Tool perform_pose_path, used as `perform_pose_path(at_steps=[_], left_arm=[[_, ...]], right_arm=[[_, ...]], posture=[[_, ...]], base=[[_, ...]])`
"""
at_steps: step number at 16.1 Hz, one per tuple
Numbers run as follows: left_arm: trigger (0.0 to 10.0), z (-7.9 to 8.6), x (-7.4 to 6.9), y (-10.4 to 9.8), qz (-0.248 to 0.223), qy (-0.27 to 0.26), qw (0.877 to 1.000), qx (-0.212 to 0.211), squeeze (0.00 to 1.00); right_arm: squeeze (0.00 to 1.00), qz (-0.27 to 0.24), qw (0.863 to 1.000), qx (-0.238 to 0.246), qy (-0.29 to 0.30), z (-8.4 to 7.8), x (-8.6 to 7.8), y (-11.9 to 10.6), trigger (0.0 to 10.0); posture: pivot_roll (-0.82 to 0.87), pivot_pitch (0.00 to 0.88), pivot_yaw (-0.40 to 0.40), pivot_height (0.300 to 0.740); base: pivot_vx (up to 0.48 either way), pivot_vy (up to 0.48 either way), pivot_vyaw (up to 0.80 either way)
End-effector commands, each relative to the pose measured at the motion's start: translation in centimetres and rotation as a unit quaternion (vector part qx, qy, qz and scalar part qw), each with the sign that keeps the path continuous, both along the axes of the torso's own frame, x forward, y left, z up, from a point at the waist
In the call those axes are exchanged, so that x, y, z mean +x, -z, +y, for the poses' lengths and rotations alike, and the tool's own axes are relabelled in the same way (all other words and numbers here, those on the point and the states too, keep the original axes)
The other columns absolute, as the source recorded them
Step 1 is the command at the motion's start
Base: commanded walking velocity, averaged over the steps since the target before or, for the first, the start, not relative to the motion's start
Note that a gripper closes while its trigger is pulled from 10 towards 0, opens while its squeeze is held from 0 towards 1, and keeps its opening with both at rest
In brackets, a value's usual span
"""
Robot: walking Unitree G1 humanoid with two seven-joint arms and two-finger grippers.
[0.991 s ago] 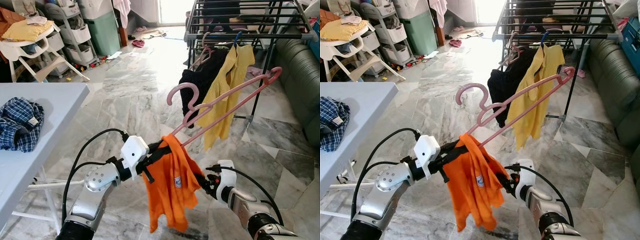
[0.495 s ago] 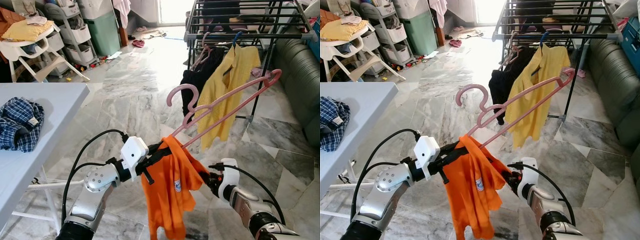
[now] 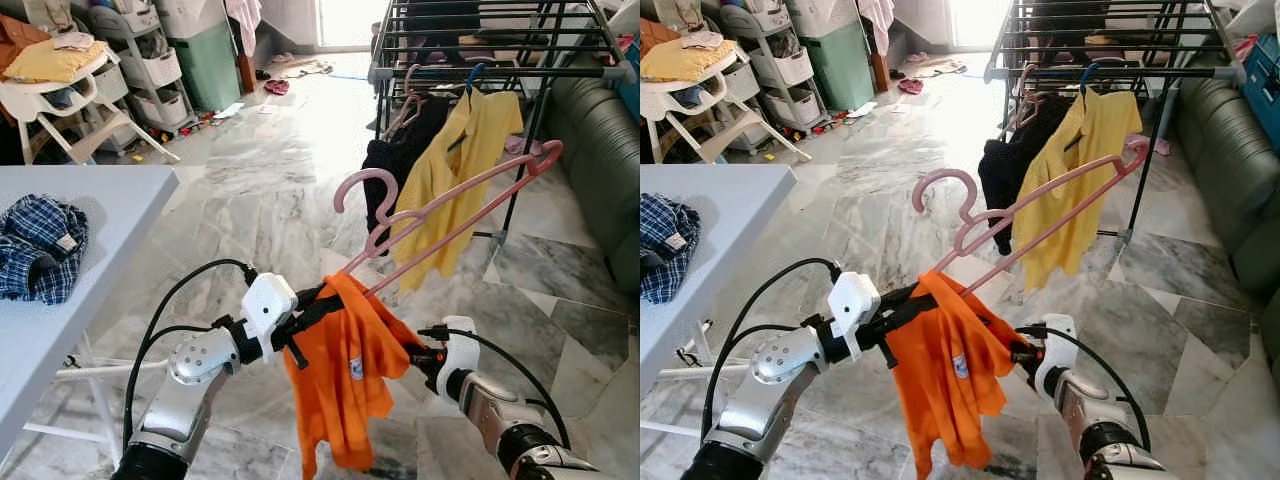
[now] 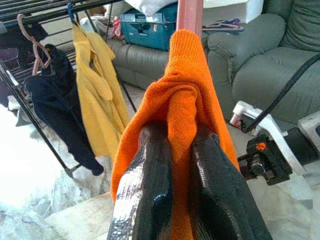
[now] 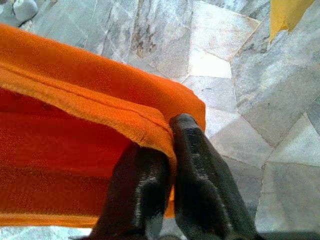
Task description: Hang hanger
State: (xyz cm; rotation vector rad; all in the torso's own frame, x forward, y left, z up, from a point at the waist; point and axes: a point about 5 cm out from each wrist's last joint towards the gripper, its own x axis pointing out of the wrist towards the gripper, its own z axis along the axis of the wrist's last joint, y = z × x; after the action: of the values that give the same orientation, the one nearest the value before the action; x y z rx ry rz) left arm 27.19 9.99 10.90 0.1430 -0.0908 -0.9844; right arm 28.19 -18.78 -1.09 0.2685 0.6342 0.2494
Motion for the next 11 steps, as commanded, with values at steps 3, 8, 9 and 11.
perform_pose_path(at_steps=[3, 8, 9, 11], left_arm=[[0.0, 0.5, 0.2, -0.6, -0.021, -0.004, 1.0, 0.002, 0.0], [0.0, 2.1, -0.3, 1.7, 0.001, -0.028, 0.999, 0.036, 0.0], [0.0, 2.4, -0.4, 2.2, 0.007, -0.034, 0.999, 0.042, 0.0], [0.0, 3.3, -0.6, 3.8, 0.027, -0.057, 0.997, 0.052, 0.0]], right_arm=[[0.0, 0.002, 0.999, 0.009, 0.037, -0.9, 0.0, -0.1, 0.0], [0.0, -0.033, 0.99, 0.023, 0.137, -4.4, 1.5, -2.3, 0.0], [0.0, -0.044, 0.987, 0.024, 0.155, -5.2, 2.0, -3.0, 0.0], [0.0, -0.073, 0.981, 0.018, 0.179, -6.6, 2.9, -4.6, 0.0]], posture=[[-0.07, 0.0, 0.095, 0.74], [-0.08, 0.0, 0.093, 0.74], [-0.08, 0.0, 0.093, 0.74], [-0.09, 0.0, 0.093, 0.74]], base=[[0.0, 0.0, 0.0], [0.0, 0.0, 0.0], [0.0, 0.0, 0.0], [0.0, 0.0, 0.0]])
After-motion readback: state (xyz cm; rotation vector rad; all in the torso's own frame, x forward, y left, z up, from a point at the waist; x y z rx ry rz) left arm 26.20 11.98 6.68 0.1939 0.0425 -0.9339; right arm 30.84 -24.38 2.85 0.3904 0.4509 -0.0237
